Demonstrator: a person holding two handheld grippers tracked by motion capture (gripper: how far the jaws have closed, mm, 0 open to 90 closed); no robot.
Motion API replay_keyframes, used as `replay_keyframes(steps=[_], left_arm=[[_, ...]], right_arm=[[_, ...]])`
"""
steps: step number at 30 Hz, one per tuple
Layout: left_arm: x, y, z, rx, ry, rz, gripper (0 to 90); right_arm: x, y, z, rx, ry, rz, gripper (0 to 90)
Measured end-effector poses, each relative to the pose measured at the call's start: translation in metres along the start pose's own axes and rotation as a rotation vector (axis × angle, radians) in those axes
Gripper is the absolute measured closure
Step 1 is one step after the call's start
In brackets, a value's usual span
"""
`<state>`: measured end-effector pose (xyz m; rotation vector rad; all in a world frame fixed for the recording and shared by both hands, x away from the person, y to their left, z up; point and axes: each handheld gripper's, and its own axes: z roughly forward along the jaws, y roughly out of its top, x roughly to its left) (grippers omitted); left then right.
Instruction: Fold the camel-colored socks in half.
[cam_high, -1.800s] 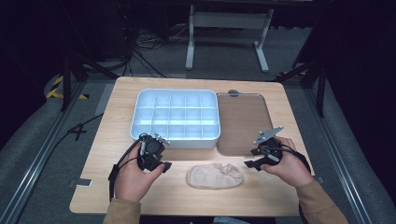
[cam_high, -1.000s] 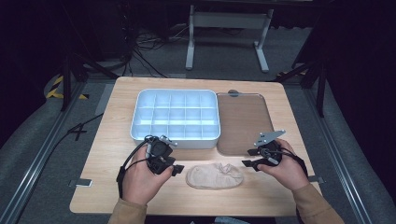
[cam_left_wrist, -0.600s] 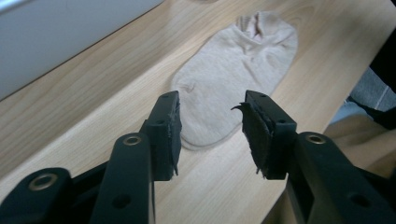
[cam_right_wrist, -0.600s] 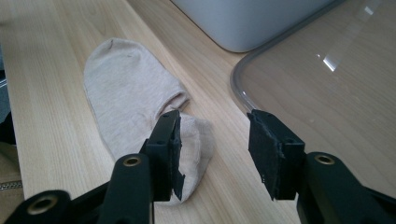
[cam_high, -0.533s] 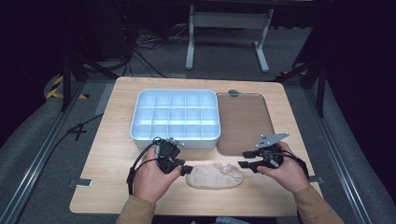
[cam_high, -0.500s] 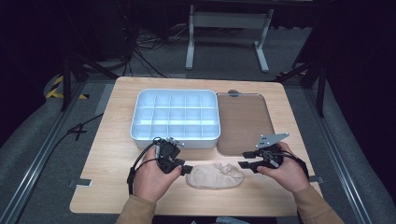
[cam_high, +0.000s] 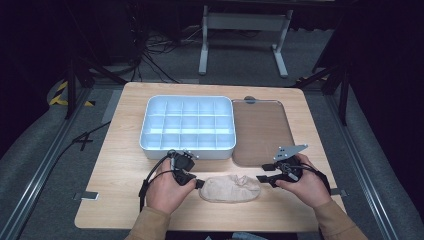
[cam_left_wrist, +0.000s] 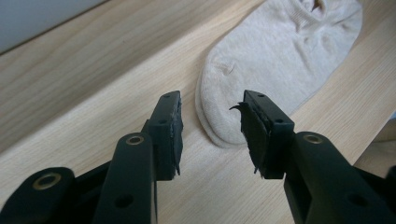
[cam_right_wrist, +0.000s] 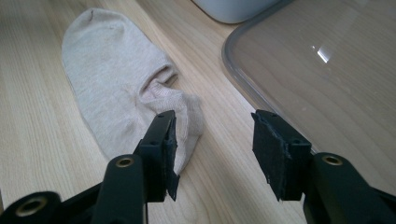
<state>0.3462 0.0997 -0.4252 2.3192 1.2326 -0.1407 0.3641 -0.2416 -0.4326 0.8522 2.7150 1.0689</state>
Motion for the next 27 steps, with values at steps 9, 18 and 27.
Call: replay_keyframes(steps=[9, 18, 27], left_arm=[[0.000, 0.000, 0.016, 0.042, 0.021, -0.024, 59.8], [-0.004, 0.002, 0.027, 0.073, 0.015, -0.031, 64.0], [-0.007, 0.003, 0.029, 0.082, 0.043, -0.017, 83.1]], right_arm=[[0.003, 0.001, 0.003, 0.011, 0.001, -0.012, 50.9], [0.004, 0.000, 0.006, 0.021, 0.004, -0.015, 50.9], [0.005, 0.001, 0.005, 0.022, 0.000, -0.020, 50.5]])
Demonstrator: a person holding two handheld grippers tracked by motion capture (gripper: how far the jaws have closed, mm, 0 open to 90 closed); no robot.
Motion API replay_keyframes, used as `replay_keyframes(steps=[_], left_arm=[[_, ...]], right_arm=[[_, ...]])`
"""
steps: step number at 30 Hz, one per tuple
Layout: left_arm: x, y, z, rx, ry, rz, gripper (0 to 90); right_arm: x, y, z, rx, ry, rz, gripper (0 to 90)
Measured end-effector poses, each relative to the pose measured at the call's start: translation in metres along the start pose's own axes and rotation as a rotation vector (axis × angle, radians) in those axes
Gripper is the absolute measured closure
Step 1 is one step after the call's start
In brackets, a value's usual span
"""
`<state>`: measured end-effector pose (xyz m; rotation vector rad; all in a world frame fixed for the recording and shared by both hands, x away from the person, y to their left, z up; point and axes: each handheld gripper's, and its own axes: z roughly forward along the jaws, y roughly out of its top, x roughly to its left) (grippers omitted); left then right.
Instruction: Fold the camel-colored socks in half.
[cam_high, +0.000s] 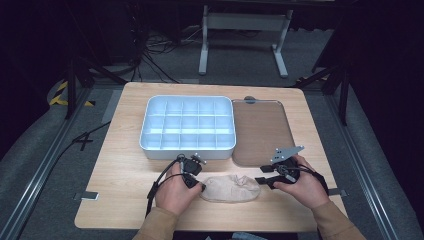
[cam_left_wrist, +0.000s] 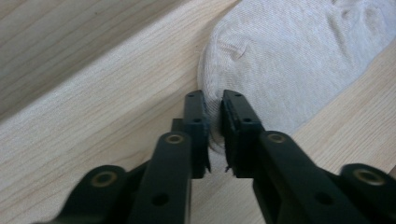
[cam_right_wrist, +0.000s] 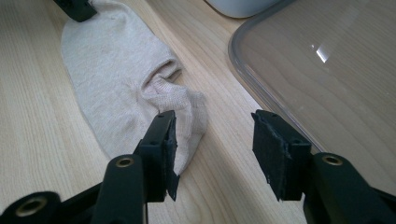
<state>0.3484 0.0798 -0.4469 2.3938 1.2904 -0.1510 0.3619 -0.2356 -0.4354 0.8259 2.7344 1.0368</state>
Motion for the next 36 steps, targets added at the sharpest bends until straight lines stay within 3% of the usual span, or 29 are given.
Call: replay_keyframes(steps=[2, 7, 10, 13, 16, 21, 25, 28, 36], left_arm=[[-0.001, 0.000, -0.002, -0.007, 0.025, 0.019, 85.2], [-0.003, 0.000, -0.007, -0.014, 0.031, 0.021, 86.1], [-0.005, 0.000, -0.013, -0.018, 0.050, 0.023, 86.2], [-0.007, 0.000, -0.020, -0.030, 0.058, 0.020, 86.2], [-0.008, -0.001, -0.026, -0.029, 0.056, 0.012, 86.2], [-0.009, -0.002, -0.034, -0.024, 0.079, 0.008, 86.2], [-0.009, -0.002, -0.038, -0.016, 0.089, 0.009, 86.3], [-0.010, -0.002, -0.038, -0.009, 0.087, -0.003, 86.2], [-0.009, -0.002, -0.039, -0.008, 0.084, 0.012, 86.2]], right_arm=[[0.001, 0.000, 0.000, 0.001, 0.000, -0.001, 50.7], [0.004, 0.001, 0.001, 0.017, 0.014, 0.002, 60.5], [0.011, 0.003, 0.000, 0.049, 0.030, 0.027, 74.9], [0.020, 0.005, 0.003, 0.056, 0.064, 0.040, 81.3], [0.029, 0.007, 0.011, 0.065, 0.083, 0.035, 83.0], [0.040, 0.007, 0.026, 0.095, 0.036, -0.008, 83.8], [0.040, 0.006, 0.032, 0.073, 0.018, -0.012, 85.7], [0.038, 0.004, 0.036, 0.093, -0.002, -0.013, 86.6], [0.038, 0.003, 0.037, 0.081, 0.001, -0.018, 87.2]])
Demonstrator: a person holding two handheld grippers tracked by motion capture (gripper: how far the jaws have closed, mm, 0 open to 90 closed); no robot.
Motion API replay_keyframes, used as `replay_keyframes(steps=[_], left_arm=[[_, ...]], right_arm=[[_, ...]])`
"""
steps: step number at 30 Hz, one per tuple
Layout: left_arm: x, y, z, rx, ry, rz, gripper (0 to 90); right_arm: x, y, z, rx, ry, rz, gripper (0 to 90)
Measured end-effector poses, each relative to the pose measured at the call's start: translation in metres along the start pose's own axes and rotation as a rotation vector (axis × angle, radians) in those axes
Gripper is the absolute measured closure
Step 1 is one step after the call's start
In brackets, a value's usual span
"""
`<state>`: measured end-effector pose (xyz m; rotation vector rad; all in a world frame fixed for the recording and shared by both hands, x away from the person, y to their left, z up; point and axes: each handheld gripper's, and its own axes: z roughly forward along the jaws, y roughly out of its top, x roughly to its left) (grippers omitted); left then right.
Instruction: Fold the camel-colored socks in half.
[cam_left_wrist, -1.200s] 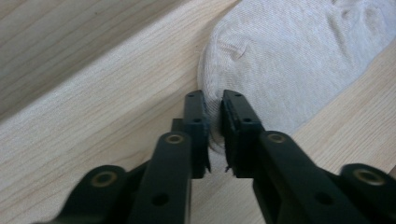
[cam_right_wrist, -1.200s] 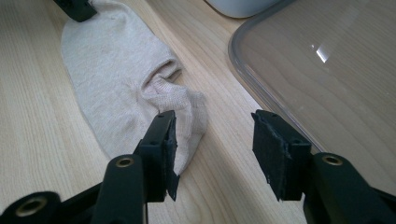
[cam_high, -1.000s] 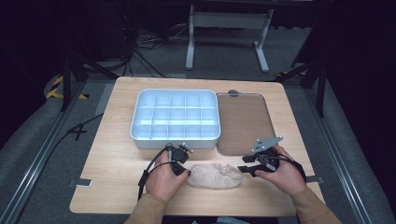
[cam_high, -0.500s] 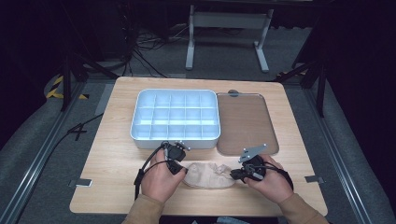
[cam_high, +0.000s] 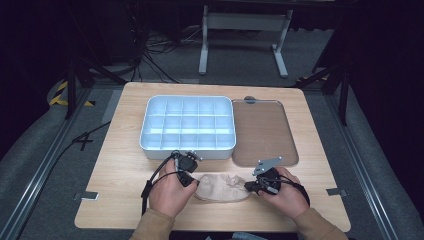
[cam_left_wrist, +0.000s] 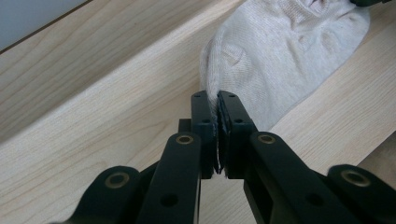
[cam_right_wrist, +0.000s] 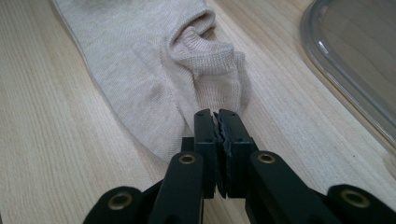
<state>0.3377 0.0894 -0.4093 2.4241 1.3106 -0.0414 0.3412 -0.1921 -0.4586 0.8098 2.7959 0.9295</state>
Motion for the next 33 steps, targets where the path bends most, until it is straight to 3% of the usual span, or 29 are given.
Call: replay_keyframes(steps=[2, 15, 19, 33], left_arm=[[-0.001, 0.000, -0.001, 0.002, -0.008, -0.012, 86.2], [-0.009, 0.008, -0.009, -0.026, -0.018, 0.030, 86.1], [-0.014, 0.013, -0.012, -0.035, -0.023, 0.055, 86.1], [-0.033, 0.029, -0.011, -0.042, -0.043, 0.131, 86.1]], right_arm=[[0.000, 0.000, 0.000, -0.001, 0.000, -0.003, 87.4], [-0.002, -0.003, 0.002, -0.025, 0.021, -0.022, 87.9], [0.000, -0.004, 0.002, -0.027, 0.008, -0.039, 88.3], [-0.001, -0.010, 0.002, -0.073, 0.010, -0.030, 88.3]])
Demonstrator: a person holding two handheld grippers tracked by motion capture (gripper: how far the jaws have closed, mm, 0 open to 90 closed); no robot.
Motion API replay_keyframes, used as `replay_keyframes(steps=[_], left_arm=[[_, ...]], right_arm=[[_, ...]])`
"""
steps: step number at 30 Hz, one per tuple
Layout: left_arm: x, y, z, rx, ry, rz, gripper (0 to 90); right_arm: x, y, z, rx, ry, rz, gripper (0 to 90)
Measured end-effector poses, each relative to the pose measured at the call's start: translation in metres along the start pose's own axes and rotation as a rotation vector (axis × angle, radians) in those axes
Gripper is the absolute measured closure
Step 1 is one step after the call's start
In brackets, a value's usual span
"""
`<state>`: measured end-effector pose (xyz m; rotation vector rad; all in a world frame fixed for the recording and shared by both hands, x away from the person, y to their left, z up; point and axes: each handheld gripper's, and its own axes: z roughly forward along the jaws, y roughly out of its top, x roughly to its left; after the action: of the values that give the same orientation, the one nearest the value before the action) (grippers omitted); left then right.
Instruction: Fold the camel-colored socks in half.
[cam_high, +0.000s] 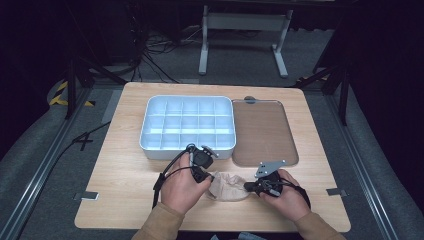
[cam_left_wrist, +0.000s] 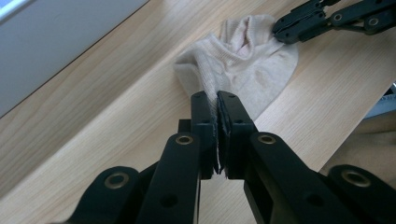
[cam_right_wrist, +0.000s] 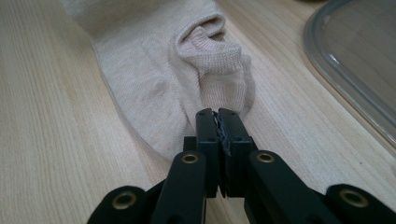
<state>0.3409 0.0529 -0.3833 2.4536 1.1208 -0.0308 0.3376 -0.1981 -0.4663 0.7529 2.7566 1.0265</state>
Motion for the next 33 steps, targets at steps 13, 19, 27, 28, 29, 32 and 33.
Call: replay_keyframes(steps=[13, 19, 27, 28, 29, 32, 33], left_arm=[[-0.015, 0.014, 0.005, -0.005, -0.027, 0.053, 86.1], [-0.022, 0.023, 0.010, -0.009, -0.043, 0.089, 86.1], [-0.033, 0.033, 0.020, 0.010, -0.060, 0.129, 86.1], [-0.034, 0.034, 0.022, 0.013, -0.063, 0.123, 86.1], [-0.035, 0.035, 0.024, 0.015, -0.067, 0.121, 86.1], [-0.035, 0.039, 0.027, 0.018, -0.069, 0.136, 86.1], [-0.036, 0.040, 0.030, 0.018, -0.071, 0.143, 86.1]], right_arm=[[0.002, -0.002, 0.000, -0.011, -0.009, -0.001, 88.3], [0.002, -0.004, 0.000, -0.026, -0.008, 0.007, 88.3], [0.002, -0.006, 0.000, -0.042, -0.008, 0.007, 88.4], [0.002, -0.006, 0.000, -0.042, -0.008, 0.007, 88.4], [0.002, -0.007, 0.000, -0.043, -0.008, 0.006, 88.4], [0.001, -0.007, 0.000, -0.047, -0.007, 0.009, 88.4], [0.001, -0.007, 0.000, -0.048, -0.006, 0.010, 88.4]])
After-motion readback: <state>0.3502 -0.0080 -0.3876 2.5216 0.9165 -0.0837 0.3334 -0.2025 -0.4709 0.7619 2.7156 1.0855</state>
